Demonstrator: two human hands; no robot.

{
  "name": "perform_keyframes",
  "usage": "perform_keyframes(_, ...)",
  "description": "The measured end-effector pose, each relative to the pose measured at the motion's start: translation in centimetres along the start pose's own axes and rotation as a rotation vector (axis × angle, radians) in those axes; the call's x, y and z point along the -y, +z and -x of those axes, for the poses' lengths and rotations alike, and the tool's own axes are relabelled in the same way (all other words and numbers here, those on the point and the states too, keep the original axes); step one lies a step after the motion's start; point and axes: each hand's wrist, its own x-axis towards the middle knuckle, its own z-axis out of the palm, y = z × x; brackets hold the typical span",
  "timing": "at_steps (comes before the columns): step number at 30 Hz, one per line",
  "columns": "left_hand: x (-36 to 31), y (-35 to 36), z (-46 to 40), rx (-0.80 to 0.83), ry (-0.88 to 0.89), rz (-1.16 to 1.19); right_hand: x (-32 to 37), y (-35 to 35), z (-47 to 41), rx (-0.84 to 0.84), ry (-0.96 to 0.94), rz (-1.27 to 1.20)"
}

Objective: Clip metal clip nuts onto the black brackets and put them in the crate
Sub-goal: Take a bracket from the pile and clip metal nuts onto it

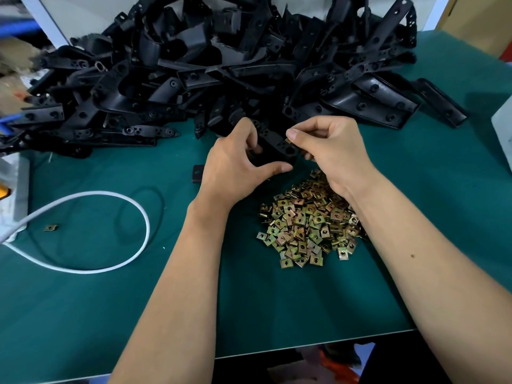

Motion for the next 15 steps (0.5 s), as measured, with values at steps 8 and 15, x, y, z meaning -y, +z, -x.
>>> perform_keyframes(8, -0.1, 0.0, 0.1, 0.032, -0.019, -0.021, 0.2, -0.2, 0.1, 0.057, 0.041, 0.02)
perform_keyframes(15, -1.2, 0.4, 0.0, 0.015, -0.032, -0.091, 0.5, -0.4, 0.0, 0.103, 0.02, -0.066)
